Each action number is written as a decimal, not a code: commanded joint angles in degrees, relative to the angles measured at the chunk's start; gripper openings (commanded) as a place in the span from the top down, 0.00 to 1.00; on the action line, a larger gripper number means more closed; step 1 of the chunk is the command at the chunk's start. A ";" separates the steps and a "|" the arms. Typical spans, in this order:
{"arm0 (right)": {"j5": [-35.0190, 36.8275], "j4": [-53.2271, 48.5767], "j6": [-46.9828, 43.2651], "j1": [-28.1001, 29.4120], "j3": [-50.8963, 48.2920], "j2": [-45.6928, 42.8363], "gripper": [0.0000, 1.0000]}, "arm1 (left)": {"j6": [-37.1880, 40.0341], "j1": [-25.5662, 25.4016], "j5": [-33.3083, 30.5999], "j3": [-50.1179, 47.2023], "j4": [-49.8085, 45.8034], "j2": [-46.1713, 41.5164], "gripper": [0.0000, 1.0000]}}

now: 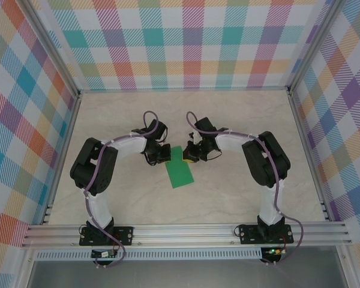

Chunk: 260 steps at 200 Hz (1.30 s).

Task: Fold a paper plane with a square sheet of paper (pick it up from the middle)
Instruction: Fold the square sheet of paper in half at the center of the table.

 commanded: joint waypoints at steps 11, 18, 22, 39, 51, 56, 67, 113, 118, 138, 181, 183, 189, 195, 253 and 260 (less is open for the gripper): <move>0.15 0.25 0.89 -0.12 -2.77 -3.19 0.96 | 2.75 0.68 2.25 2.51 -4.62 -0.91 1.00; -0.31 0.96 1.64 -0.46 -4.35 -4.66 0.96 | 2.75 0.66 5.15 2.83 -2.78 -1.70 1.00; -0.67 1.60 1.97 -0.62 -5.30 -5.54 0.96 | 2.53 0.67 6.86 2.85 -1.38 -2.15 1.00; -0.70 3.15 2.26 -0.87 -8.01 -7.93 0.95 | 0.72 0.66 12.00 2.04 5.36 -3.39 1.00; -1.40 3.23 2.04 -0.87 -8.42 -7.80 0.95 | -0.57 0.58 12.75 1.79 8.23 -3.44 1.00; -1.55 3.36 2.01 -0.87 -8.41 -7.53 0.95 | -1.04 0.59 12.74 1.71 9.13 -3.23 1.00; -2.06 4.02 2.11 -0.87 -8.49 -6.94 0.95 | -2.05 0.40 12.97 1.62 11.60 -2.33 1.00; -3.28 4.49 1.88 -0.69 -5.28 -3.40 0.96 | -3.55 0.05 12.92 3.35 14.82 2.74 1.00; -3.26 4.28 1.70 -0.63 -4.86 -2.95 0.96 | -3.51 0.07 13.05 3.73 14.88 3.32 1.00; -3.23 3.73 1.35 -0.69 -3.58 -1.64 0.96 | -3.51 0.04 12.90 4.83 15.35 5.37 1.00; -3.08 2.71 0.70 -0.69 -2.34 -0.03 0.96 | -3.21 0.05 13.31 5.61 16.68 7.73 1.00; -3.02 2.64 0.65 -0.69 -2.34 0.04 0.96 | -3.15 0.04 13.33 5.58 16.68 7.81 1.00; -2.83 2.50 0.60 -0.69 -2.32 0.22 0.96 | -2.90 0.04 13.30 5.55 16.68 7.67 1.00; -2.49 2.24 0.52 -0.69 -2.26 0.37 0.96 | -2.55 0.04 13.25 5.38 16.68 7.58 1.00; -1.75 1.33 -0.06 -0.68 -2.16 1.88 0.96 | -2.44 0.04 16.67 3.28 21.32 7.14 1.00; -1.69 1.36 -0.05 -0.67 -2.16 1.97 0.96 | -2.57 0.09 16.63 3.41 21.19 7.50 1.00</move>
